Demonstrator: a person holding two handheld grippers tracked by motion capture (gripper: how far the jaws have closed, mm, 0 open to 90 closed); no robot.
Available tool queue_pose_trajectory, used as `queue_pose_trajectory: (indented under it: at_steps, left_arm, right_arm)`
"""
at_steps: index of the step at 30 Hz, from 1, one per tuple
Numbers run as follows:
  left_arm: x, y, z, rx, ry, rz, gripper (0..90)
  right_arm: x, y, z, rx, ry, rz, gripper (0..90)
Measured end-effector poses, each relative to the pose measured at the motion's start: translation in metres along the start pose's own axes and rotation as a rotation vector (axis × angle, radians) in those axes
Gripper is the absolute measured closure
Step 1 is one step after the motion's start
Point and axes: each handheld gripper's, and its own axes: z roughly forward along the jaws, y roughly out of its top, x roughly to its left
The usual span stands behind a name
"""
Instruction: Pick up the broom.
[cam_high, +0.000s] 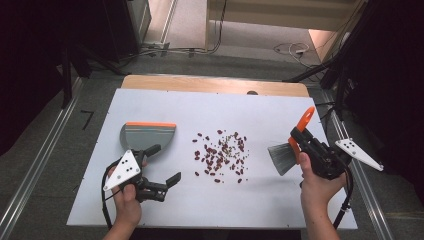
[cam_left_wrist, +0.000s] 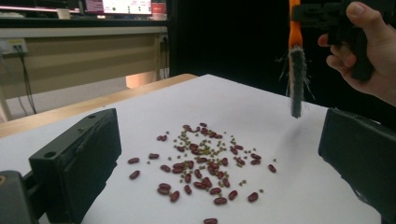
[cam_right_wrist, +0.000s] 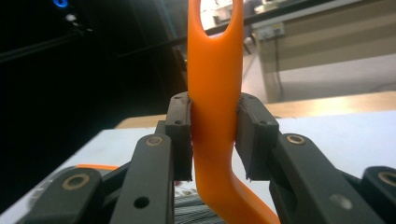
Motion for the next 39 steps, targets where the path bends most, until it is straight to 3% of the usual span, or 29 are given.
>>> queue_pose_trajectory:
  at_steps: [2, 5, 10, 11, 13, 17, 18, 23, 25, 27, 35, 39]
  left_arm:
    - [-0.005, 0.003, 0.005, 0.002, -0.006, 0.006, 0.0]
    - [-0.014, 0.008, 0.013, 0.010, -0.050, -0.014, 0.0]
    - [-0.025, 0.012, 0.022, 0.023, -0.073, -0.037, 0.0]
    - [-0.030, 0.013, 0.026, 0.026, -0.110, -0.050, 0.8]
    - [-0.037, 0.014, 0.031, 0.038, -0.132, -0.049, 1.8]
    - [-0.047, 0.016, 0.038, 0.045, -0.156, -0.060, 6.7]
    - [-0.052, 0.017, 0.042, 0.056, -0.170, -0.069, 10.2]
    - [-0.063, 0.017, 0.049, 0.088, -0.188, -0.089, 23.7]
    - [-0.068, 0.017, 0.051, 0.095, -0.207, -0.097, 25.1]
    - [-0.070, 0.017, 0.052, 0.100, -0.210, -0.100, 27.0]
    - [-0.072, 0.017, 0.057, 0.129, -0.151, -0.134, 28.8]
    - [-0.073, 0.016, 0.058, 0.137, -0.163, -0.136, 42.2]
  right_arm:
    - [0.009, 0.002, 0.000, -0.009, 0.021, -0.010, 66.9]
    - [0.024, 0.004, 0.001, -0.012, 0.054, -0.017, 66.9]
    - [0.043, 0.003, 0.003, -0.013, 0.104, -0.022, 66.9]
    - [0.053, 0.002, 0.004, -0.012, 0.124, -0.035, 66.9]
    - [0.063, 0.000, 0.006, -0.010, 0.146, -0.036, 66.9]
    - [0.077, -0.004, 0.007, -0.003, 0.176, -0.038, 66.9]
    - [0.086, -0.007, 0.008, 0.004, 0.196, -0.045, 66.9]
    - [0.106, -0.015, 0.010, 0.017, 0.240, -0.059, 66.9]
    - [0.113, -0.019, 0.010, 0.020, 0.251, -0.061, 66.9]
    - [0.120, -0.023, 0.010, 0.022, 0.262, -0.065, 66.9]
    - [0.142, -0.035, 0.012, 0.054, 0.321, -0.077, 66.8]
    - [0.151, -0.040, 0.012, 0.056, 0.329, -0.095, 66.8]
